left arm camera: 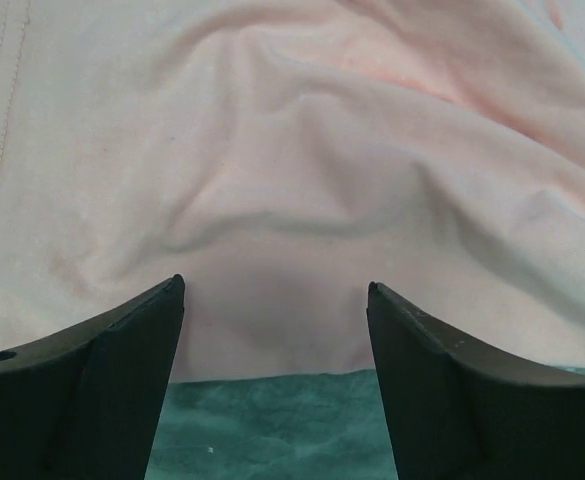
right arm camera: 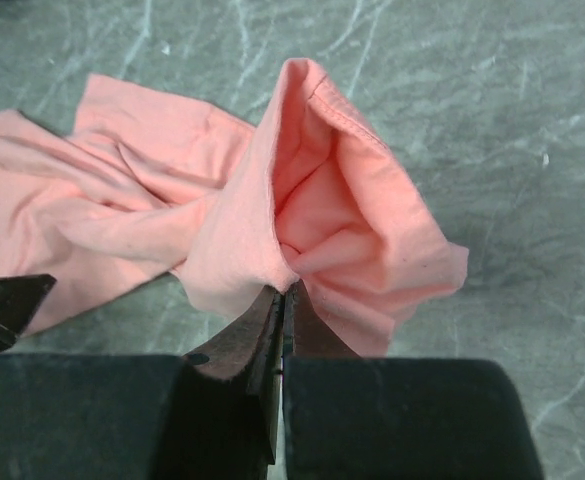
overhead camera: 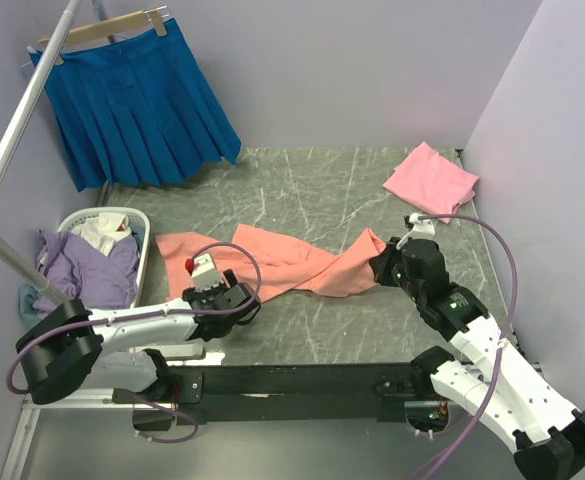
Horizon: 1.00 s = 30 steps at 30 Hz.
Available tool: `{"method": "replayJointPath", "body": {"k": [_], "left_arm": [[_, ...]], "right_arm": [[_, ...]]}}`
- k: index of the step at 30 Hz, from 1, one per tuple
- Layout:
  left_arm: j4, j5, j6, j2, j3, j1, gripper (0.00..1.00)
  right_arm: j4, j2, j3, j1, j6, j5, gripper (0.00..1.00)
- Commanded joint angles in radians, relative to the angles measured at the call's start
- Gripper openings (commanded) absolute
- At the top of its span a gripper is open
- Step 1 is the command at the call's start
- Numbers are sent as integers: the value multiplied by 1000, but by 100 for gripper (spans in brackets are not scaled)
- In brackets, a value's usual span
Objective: Fold and stack the t-shirts
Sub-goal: Flatten out the tshirt
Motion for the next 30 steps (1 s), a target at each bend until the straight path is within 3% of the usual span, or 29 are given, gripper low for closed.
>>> {"method": "replayJointPath", "body": {"k": [1, 12, 13, 15, 17, 22, 30], "left_arm": [[32, 10, 23, 37, 24, 12, 79], [141, 113, 52, 123, -6, 13, 43], [146, 116, 59, 129, -2, 13, 37], [150, 119, 63, 147, 2, 13, 15], [137, 115, 77, 147, 30, 13, 1], [-27, 43, 215, 37, 225, 26, 1], [-207, -17, 489, -317, 595, 58, 1]], "right_arm": [[-23, 1, 51, 2, -17, 21, 0], [-42, -18, 68, 4, -23, 44, 0], [-42, -16, 69, 2, -21, 45, 0], [-40, -11, 71, 2, -23, 45, 0], [-40, -8, 80, 2, -33, 48, 0], [-101, 10, 201, 4, -87, 94, 0], [-218, -22, 500, 2, -195, 143, 0]]}}
